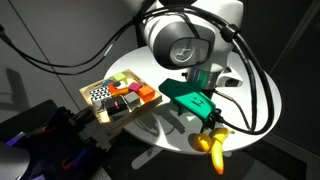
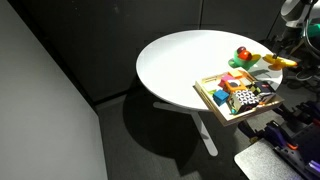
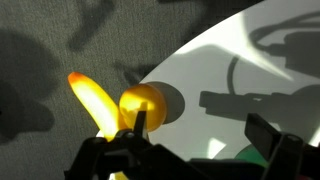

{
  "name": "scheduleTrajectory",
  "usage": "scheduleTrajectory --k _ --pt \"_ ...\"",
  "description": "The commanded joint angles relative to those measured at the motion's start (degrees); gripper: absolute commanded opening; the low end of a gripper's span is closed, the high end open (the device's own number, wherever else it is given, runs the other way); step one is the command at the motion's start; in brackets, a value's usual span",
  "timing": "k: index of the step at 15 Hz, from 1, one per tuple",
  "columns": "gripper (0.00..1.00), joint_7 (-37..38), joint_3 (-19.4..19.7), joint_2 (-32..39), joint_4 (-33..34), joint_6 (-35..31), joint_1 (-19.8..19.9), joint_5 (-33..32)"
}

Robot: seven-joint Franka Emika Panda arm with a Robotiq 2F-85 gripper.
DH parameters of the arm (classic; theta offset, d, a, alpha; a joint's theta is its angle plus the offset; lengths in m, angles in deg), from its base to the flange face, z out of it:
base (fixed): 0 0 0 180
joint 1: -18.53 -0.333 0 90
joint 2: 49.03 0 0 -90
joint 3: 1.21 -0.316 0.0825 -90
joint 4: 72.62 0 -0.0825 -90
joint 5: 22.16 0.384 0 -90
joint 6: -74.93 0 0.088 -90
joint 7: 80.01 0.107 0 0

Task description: Pick up the orange fruit near the banana and place it in the green bowl

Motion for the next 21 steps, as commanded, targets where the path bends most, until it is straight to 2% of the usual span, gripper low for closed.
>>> scheduleTrajectory --k 1,5,11,21 --pt "1.0 -3.2 -2.3 3.2 4.1 -1.5 3.1 -0.3" --pt "1.0 -5.3 -3.5 5.4 6.8 -1.5 4.7 -1.0" --pt "1.0 -6.7 -3.0 8.6 9.3 -2.3 5.3 -3.7" --pt "1.0 -13.0 -3.6 11.5 10.4 -4.3 7.2 -5.3"
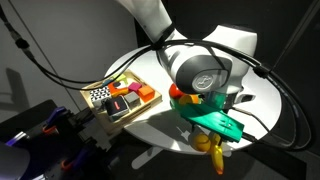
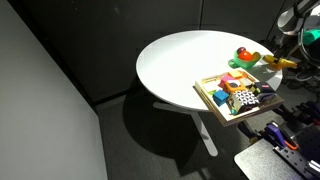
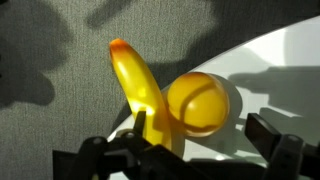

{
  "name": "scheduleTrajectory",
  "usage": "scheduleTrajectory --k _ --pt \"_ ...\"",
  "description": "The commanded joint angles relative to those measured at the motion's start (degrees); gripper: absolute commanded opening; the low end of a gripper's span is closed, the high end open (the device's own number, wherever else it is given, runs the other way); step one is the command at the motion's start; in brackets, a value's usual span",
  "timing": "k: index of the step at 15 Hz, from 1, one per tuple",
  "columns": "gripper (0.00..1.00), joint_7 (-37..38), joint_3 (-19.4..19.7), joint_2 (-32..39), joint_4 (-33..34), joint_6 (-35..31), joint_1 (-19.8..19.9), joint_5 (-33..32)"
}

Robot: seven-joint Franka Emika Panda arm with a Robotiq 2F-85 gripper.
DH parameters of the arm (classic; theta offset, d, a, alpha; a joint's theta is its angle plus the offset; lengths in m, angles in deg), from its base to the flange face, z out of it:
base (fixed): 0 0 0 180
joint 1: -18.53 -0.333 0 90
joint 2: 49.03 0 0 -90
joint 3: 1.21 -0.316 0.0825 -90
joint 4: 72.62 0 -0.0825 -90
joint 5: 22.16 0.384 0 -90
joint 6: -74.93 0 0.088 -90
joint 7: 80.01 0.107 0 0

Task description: Pick up the orange fruit near the banana and place it in the green bowl

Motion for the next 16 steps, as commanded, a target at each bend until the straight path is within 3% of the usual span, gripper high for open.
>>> scheduleTrajectory --k 1,5,6,8,11,16 --pt "1.0 -2.4 -1.2 1.2 1.3 -0.6 1.6 -1.1" --pt "1.0 -3.1 -1.2 1.6 1.0 -1.0 1.5 -1.0" --pt "0.75 -3.0 -1.2 1.8 1.1 -0.9 1.4 -1.0" --pt "0.66 -2.8 -1.1 2.0 1.2 -1.1 1.3 -1.1" --pt "0.4 -2.6 -1.0 2.0 1.2 -1.1 1.2 -1.2" --pt "0.37 -1.7 -0.8 1.0 1.0 -0.5 0.8 -1.0"
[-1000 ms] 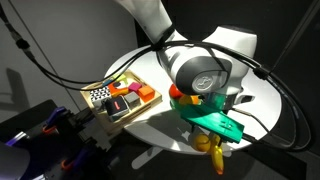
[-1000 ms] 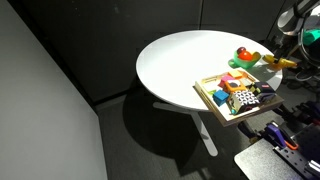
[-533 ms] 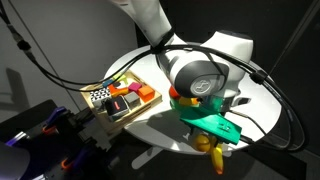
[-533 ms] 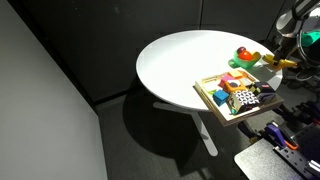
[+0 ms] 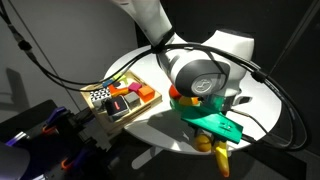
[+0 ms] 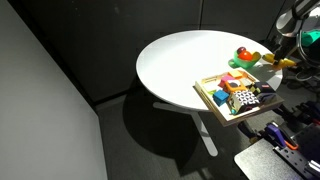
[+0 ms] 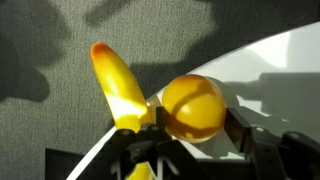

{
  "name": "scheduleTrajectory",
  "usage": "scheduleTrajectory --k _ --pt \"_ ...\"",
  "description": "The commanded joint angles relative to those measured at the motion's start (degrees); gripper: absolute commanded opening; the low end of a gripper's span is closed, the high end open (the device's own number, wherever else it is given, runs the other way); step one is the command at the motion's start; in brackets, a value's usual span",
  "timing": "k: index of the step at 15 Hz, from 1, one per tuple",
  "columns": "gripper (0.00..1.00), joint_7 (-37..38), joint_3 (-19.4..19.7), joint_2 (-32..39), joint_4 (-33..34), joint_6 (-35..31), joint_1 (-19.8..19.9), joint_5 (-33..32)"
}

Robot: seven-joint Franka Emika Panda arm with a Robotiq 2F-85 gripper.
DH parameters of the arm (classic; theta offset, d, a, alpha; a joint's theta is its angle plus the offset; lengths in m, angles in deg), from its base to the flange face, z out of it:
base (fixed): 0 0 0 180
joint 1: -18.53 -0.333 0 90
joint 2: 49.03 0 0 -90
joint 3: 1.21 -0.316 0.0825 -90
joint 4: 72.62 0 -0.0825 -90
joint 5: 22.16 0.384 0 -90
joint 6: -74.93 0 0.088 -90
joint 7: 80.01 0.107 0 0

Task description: Pick up the orange fruit near the banana and place it in the green bowl

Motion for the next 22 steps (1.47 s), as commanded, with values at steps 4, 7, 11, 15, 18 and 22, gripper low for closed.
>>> scheduleTrajectory --k 4,7,11,15,18,22 --pt "0.37 1.1 -0.3 -1.4 0.1 0.8 0.2 -1.0" --pt "0.37 2.1 -0.1 -2.4 -0.4 1.0 -0.4 -1.0" --pt "0.37 3.3 0.0 -4.4 -1.0 1.5 -1.3 -1.0" --pt "0.37 6.3 0.1 -6.6 -1.6 2.0 -2.9 -1.1" --pt "0.37 10.0 0.2 -8.1 -1.8 3.1 -4.6 -1.3" --pt "0.37 14.7 0.1 -9.7 -1.7 4.3 -6.7 -1.4"
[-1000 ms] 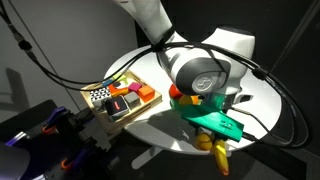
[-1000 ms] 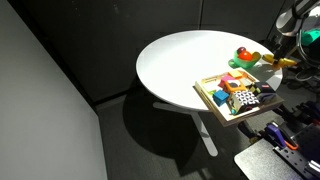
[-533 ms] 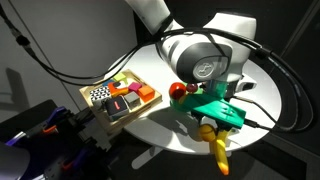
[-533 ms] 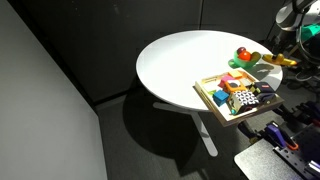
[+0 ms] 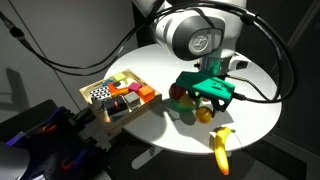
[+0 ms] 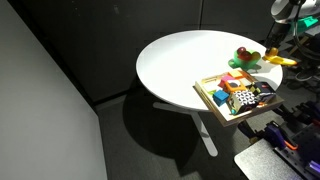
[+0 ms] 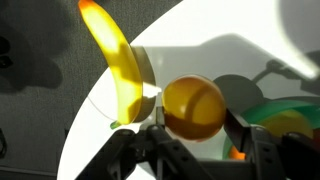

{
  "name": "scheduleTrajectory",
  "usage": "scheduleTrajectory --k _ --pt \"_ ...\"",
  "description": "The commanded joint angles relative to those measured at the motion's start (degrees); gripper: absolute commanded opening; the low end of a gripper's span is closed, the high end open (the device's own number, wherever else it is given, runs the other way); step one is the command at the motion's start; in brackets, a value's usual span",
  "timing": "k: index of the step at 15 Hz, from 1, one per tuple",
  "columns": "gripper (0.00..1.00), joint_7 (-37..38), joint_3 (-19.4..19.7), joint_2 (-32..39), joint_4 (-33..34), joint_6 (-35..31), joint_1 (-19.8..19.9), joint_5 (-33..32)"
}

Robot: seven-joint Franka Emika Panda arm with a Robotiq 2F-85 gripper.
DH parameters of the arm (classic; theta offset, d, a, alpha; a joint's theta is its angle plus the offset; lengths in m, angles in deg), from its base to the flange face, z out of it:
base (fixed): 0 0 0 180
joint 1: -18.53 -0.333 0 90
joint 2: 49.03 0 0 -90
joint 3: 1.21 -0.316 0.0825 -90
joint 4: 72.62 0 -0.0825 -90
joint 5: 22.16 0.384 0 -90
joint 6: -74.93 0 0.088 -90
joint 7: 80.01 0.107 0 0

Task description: Pick up the orange fruit near the banana and place it in the green bowl

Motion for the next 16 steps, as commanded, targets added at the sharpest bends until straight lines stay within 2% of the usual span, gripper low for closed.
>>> scheduleTrajectory --k 1,16 --pt "0.37 5.3 0.2 -3.4 -1.2 1.9 -1.8 -1.4" --pt "0.37 14.6 -0.3 -5.0 -0.2 0.3 -7.4 -1.4"
